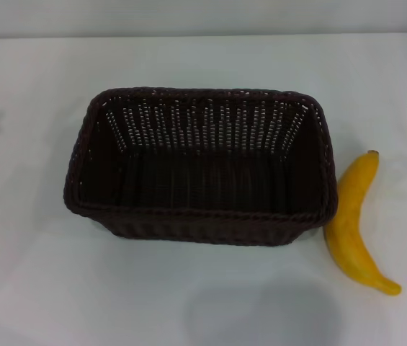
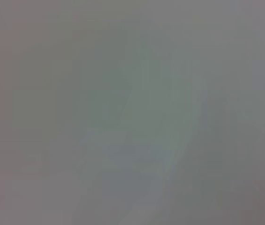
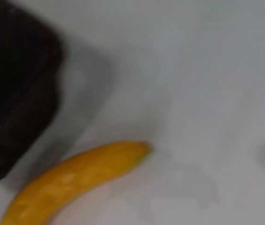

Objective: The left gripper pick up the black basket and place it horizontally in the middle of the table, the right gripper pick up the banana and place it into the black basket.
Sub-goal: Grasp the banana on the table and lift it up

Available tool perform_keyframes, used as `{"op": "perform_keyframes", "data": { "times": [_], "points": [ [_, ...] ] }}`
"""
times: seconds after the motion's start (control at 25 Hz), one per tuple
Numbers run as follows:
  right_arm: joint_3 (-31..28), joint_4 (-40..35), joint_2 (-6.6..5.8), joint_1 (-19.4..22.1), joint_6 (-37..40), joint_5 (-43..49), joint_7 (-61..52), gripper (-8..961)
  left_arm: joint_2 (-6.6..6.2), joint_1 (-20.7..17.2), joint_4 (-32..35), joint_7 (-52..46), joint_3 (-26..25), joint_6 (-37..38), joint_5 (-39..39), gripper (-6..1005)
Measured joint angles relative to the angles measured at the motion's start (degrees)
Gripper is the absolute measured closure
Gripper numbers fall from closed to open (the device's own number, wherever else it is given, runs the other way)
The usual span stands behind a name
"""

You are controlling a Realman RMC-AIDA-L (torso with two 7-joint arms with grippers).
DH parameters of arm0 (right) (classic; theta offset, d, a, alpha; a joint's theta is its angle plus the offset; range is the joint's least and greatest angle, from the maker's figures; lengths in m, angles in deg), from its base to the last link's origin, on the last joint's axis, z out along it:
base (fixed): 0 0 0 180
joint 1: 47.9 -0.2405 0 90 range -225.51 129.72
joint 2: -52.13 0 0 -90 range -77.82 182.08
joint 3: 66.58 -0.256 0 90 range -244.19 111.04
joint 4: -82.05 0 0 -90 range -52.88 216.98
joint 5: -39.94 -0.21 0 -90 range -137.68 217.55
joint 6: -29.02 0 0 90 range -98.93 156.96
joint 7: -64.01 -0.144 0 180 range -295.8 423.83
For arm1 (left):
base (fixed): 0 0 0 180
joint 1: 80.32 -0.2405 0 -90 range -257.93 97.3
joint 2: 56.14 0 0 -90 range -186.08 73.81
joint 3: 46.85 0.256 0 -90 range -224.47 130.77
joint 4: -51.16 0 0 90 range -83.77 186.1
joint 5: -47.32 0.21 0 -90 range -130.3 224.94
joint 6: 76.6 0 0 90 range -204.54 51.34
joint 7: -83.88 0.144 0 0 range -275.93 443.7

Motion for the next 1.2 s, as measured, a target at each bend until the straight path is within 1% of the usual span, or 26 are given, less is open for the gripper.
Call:
{"op": "perform_keyframes", "data": {
  "times": [0.04,0.08,0.12,0.16,0.2,0.28,0.4,0.6,0.8,0.96,1.16,1.2],
  "points": [
    [2.13,0.79,1.24,-0.07,-0.23,0.34,-0.7,115,-0.1,0.14,0.06,-0.06,0.0,0.01,0.01,105],
    [3.54,1.2,1.88,-0.13,-0.27,0.43,-1.24,115,-0.27,0.23,0.06,-0.15,0.04,0.01,0.06,105],
    [5.55,1.77,2.94,-0.19,-0.27,0.59,-2.03,115,-0.43,0.29,0.05,-0.22,0.12,0.0,0.1,105],
    [6.03,1.91,3.22,-0.22,-0.26,0.55,-2.31,115,-0.52,0.32,0.0,-0.24,0.19,0.0,0.11,105],
    [7.54,2.48,4.17,-0.31,-0.25,0.65,-3.23,115,-0.57,0.33,-0.09,-0.21,0.26,-0.03,0.15,105],
    [8.49,3.11,5.5,-0.53,-0.42,0.73,-4.27,115,-0.58,0.33,-0.25,0.13,0.1,-0.22,0.92,104],
    [10.01,3.22,6.85,-0.84,-0.38,0.91,-6.02,115,-0.64,0.31,-0.94,0.35,-0.1,-0.37,1.64,104],
    [15.87,3.2,7.2,-0.68,-0.11,-1.55,-11.52,116,-0.78,-0.33,-1.27,1.46,-0.21,-0.41,1.28,104],
    [21.43,3.42,7.37,-0.72,0.17,-5.34,-16.77,119,-1.35,-0.17,-1.63,2.5,-0.7,-0.45,1.31,104],
    [26.14,5.44,7.49,-0.49,1.78,-9.58,-20.64,121,-1.38,0.15,-2.12,4.75,-0.87,-0.49,1.44,104],
    [28.57,6.81,7.61,-0.08,3.98,-11.59,-24.88,123,-1.66,0.22,-2.07,4.74,-0.9,-0.5,1.44,104],
    [29.81,6.83,7.6,-0.06,4.48,-11.69,-25.92,124,-1.75,0.15,-1.96,4.73,-0.9,-0.51,1.46,104]
  ]
}}
